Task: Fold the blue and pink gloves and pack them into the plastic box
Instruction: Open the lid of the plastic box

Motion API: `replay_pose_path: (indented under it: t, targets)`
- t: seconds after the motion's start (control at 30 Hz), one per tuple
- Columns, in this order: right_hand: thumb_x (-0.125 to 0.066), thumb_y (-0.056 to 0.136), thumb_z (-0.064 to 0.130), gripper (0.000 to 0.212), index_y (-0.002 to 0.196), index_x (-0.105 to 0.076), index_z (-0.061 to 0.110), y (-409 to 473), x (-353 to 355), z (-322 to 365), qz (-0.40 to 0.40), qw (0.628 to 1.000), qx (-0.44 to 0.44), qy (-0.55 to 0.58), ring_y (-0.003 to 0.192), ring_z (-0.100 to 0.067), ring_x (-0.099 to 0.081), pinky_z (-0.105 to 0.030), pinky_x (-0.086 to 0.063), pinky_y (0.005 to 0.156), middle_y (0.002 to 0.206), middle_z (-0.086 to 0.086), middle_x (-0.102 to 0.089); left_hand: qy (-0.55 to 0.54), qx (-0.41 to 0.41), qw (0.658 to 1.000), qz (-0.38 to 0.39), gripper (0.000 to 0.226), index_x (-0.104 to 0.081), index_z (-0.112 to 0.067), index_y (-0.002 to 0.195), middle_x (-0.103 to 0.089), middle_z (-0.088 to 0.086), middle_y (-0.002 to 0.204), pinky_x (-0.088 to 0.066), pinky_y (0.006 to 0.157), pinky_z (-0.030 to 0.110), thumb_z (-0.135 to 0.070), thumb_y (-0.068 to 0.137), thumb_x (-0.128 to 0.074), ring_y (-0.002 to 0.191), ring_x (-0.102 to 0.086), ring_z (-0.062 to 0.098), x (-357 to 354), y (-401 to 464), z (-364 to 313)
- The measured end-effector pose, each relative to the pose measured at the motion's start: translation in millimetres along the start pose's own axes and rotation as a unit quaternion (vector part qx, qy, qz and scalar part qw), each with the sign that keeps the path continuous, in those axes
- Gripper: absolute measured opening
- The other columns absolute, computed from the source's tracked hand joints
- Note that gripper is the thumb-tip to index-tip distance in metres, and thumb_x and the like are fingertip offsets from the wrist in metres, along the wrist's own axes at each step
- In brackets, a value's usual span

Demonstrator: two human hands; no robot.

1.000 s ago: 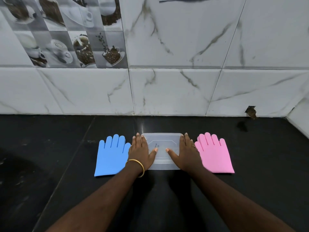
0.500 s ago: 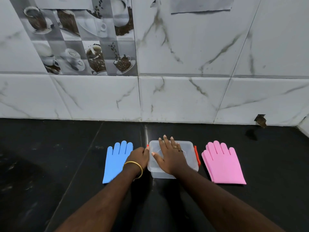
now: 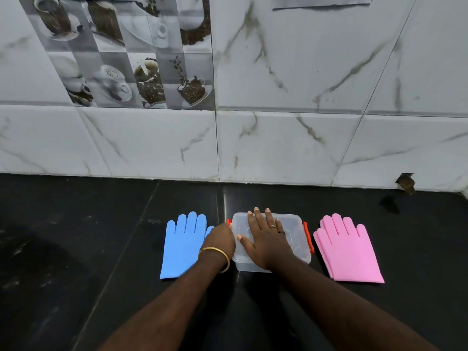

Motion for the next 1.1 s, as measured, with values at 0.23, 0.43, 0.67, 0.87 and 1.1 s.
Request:
replay_pose_path:
  t: [0.23,0.43,0.67,0.87,1.1]
  targets:
    - [-0.020,0.093,0.069,0.078,0.157,-0.003,0.027,0.5,-0.5,-2.2,0.001,1.000,-0.001,0.002,0.153,-0.028,0.004,-0.050,0.001,0.120,0.166,0.002,-0.001,-0.354,0.156,0.920,0.064,0.036,-0.060,-0.004,0.105,-0.070,0.015,0.096,-0.061,0.077,0.044,-0.031,0.102,-0.036,0.083,-0.070,0.028,-24.9,-4.0,35.8]
    - [-0.020,0.093,0.069,0.078,0.157,-0.003,0.027,-1.2,2.1,-1.1,0.005,1.000,-0.002,0.003,0.153,-0.028,0.004,-0.050,0.000,0.120,0.166,0.001,-0.001,-0.158,0.096,0.981,-0.052,0.032,-0.061,-0.007,0.105,-0.068,0.012,0.102,-0.051,0.082,0.033,-0.032,0.100,-0.042,0.090,-0.062,0.022,18.2,0.5,34.7]
    - [-0.025,0.097,0.061,0.076,0.158,-0.002,0.022,-5.9,10.3,1.4,0.025,0.999,0.004,0.045,0.152,-0.026,0.013,-0.048,0.003,0.121,0.166,-0.001,0.006,-0.040,-0.220,0.970,0.089,0.082,-0.033,-0.013,0.146,-0.039,0.008,0.151,-0.032,0.114,0.040,-0.050,0.081,-0.065,0.139,-0.035,0.026,43.5,8.3,-59.6]
    - [-0.038,0.101,0.044,0.068,0.157,-0.011,0.018,-17.8,52.9,-31.7,-0.074,0.989,-0.034,0.127,0.152,-0.023,0.010,-0.042,-0.006,0.123,0.166,-0.002,0.006,0.080,-0.255,0.932,0.243,0.161,0.027,-0.021,0.147,0.016,0.001,0.162,-0.013,0.122,0.045,-0.057,0.042,-0.090,0.150,0.006,0.023,4.6,0.1,-107.7]
    - [-0.057,0.092,0.047,0.058,0.141,-0.046,0.018,-68.7,52.8,-143.9,-0.174,0.894,-0.308,0.274,0.124,-0.019,-0.056,-0.036,-0.048,0.099,0.139,-0.004,-0.057,0.216,-0.232,0.922,0.221,0.149,0.010,-0.012,0.152,0.009,0.010,0.163,-0.008,0.119,0.051,-0.066,0.049,-0.083,0.149,0.007,0.035,-30.8,-4.2,-146.2]
Point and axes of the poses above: each hand's wrist, its own y-axis towards the middle knuckle, its own x-axis out of the back of the hand, z = x × y, the point moved 10 cm from there along y, towards the middle knuckle
